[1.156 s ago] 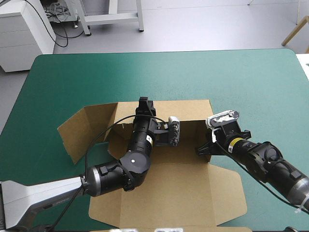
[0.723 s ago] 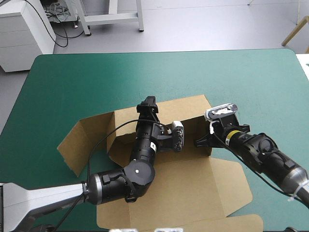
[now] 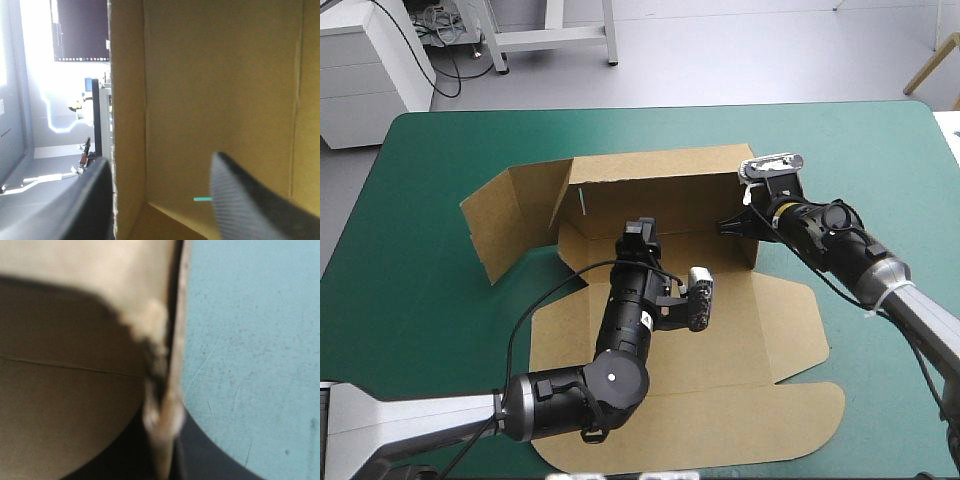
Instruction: Fold the box
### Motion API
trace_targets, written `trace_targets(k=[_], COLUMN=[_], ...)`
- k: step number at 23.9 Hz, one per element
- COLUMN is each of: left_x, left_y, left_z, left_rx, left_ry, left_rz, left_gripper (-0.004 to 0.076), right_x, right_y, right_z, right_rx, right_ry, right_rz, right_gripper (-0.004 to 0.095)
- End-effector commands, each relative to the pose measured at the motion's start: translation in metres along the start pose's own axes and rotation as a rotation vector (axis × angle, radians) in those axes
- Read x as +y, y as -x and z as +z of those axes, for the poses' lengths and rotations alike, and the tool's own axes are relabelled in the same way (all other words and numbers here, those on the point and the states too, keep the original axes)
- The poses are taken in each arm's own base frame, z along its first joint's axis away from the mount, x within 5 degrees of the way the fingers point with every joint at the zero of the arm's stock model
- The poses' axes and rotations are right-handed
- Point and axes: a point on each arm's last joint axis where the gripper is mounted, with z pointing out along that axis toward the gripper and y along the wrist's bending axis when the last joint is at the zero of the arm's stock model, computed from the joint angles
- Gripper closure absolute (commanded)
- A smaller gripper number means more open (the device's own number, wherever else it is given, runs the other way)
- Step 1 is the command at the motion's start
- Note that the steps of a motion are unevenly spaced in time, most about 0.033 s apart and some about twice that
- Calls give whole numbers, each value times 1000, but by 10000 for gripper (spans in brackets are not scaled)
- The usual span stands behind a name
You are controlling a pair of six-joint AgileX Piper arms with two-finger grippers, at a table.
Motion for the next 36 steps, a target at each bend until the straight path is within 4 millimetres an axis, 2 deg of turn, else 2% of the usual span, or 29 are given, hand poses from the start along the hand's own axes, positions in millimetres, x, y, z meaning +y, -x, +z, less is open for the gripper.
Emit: trace_targets(k=[1,3,4,6,8,10,12,15,19,23,24,25,26,27,28,29,31,33,36], left_x=[22,21,24,33,51,78,123,159,190,203,202,200,191,184,169,162,125,100,75], left_y=[-5,-5,-6,-8,-12,-22,-46,-79,-136,-200,-229,-246,-274,-287,-309,-317,-349,-368,-384], left_z=[-8,-9,-8,-5,1,9,20,30,39,40,39,38,35,35,32,31,25,20,16], left_rx=[36,65,79,86,89,99,101,106,146,230,286,326,387,417,461,474,562,612,618], left_ry=[39,-92,-220,-367,-459,-508,-568,-581,-516,-460,-441,-432,-421,-416,-405,-400,-371,-362,-308], left_rz=[-4,37,40,18,-96,-244,-481,-734,-1064,-1339,-1453,-1519,-1624,-1671,-1734,-1757,-1912,-2018,-2196], left_gripper=[726,711,711,711,711,711,711,711,713,722,725,729,734,734,734,734,734,734,734], right_x=[-1,-1,-1,-1,-1,-1,-1,-1,-1,-1,-2,-1,-2,-2,-2,-2,-2,-2,-2], right_y=[23,23,23,23,23,23,23,22,21,21,20,20,20,19,19,19,18,18,17], right_z=[-18,-18,-18,-18,-18,-18,-18,-18,-18,-18,-18,-18,-18,-18,-18,-18,-18,-18,-18], right_rx=[-138,-137,-137,-138,-143,-143,-141,-132,-120,-114,-112,-110,-104,-102,-100,-97,-88,-82,-78], right_ry=[15,14,14,15,16,16,14,12,9,8,7,8,7,6,6,5,3,2,1], right_rz=[7,8,8,8,8,4,-10,-10,-10,-10,-10,-8,-8,-8,-8,-8,-8,-8,-8], right_gripper=[926,926,926,926,926,926,926,926,926,927,927,927,927,927,927,927,927,927,927])
